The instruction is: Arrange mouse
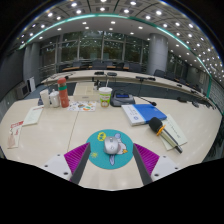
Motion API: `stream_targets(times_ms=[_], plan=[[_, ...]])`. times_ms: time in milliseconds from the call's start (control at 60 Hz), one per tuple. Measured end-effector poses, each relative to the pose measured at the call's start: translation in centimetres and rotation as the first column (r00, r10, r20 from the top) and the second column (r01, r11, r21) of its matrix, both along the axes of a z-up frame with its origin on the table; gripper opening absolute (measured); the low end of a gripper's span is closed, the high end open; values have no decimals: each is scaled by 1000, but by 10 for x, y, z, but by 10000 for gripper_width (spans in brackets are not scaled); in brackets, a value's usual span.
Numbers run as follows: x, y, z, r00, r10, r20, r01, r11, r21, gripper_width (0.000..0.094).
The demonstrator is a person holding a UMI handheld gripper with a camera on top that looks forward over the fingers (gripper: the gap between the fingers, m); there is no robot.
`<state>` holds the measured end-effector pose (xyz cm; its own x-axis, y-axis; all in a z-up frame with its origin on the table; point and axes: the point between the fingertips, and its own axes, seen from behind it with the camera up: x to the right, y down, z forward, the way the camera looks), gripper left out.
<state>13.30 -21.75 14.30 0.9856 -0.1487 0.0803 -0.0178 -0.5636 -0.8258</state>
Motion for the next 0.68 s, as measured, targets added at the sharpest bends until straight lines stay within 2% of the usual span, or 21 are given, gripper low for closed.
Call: stream_targets(times_ms=[150,367,683], plan=[[-20,-70,44,1000,10,-12,-10,1000,24,858],[-32,-160,75,1000,16,18,-17,999,48,857],[-33,-208,85,1000,5,-9,-5,998,66,860]])
